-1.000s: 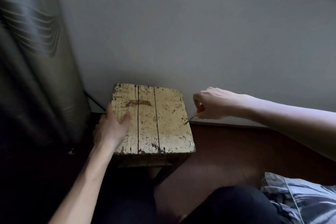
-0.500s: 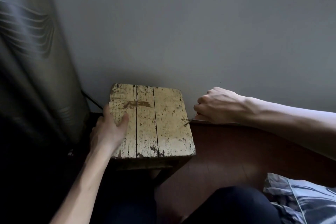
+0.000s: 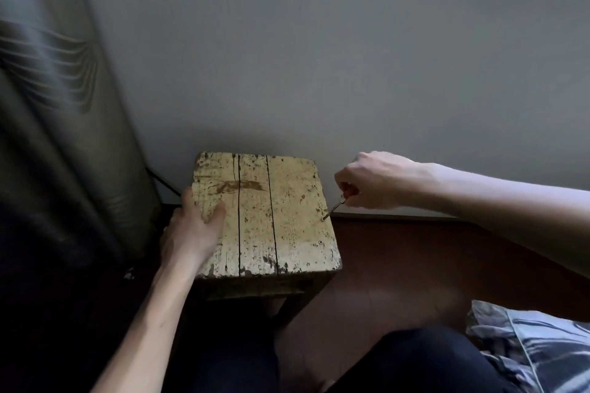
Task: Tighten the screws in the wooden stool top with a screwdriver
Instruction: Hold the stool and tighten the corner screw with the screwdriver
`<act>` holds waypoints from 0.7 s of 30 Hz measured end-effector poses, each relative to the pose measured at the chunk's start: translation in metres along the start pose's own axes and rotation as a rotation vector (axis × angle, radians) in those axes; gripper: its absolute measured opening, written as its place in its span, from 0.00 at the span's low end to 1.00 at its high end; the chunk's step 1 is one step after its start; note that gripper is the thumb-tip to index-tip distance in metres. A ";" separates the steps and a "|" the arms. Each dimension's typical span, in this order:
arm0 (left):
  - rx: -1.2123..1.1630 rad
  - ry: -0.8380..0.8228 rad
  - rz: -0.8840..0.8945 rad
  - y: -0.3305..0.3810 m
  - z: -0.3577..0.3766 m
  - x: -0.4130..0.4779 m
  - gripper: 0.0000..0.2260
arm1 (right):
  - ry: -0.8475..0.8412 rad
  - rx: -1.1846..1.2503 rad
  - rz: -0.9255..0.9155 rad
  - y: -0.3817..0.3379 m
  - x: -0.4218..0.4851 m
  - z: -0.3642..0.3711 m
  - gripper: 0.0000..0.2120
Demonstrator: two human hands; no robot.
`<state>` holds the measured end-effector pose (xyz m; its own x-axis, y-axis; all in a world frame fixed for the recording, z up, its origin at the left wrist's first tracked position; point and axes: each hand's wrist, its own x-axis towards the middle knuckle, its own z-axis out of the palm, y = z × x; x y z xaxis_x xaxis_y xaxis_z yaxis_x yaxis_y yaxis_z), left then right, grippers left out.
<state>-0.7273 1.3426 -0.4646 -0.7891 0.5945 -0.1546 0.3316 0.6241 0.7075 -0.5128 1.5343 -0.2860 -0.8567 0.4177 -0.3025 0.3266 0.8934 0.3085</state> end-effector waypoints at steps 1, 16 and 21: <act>-0.005 0.001 0.002 0.000 0.000 -0.001 0.38 | 0.033 -0.083 -0.076 0.001 -0.002 0.000 0.06; 0.027 0.021 0.017 -0.004 0.003 0.006 0.37 | 0.036 0.010 0.032 0.005 0.013 0.017 0.21; 0.017 0.007 -0.001 -0.002 0.002 0.002 0.39 | -0.024 0.216 0.276 -0.008 0.023 0.011 0.19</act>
<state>-0.7284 1.3435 -0.4673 -0.7928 0.5906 -0.1506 0.3398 0.6334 0.6952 -0.5309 1.5386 -0.3052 -0.7153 0.6500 -0.2565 0.6240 0.7594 0.1841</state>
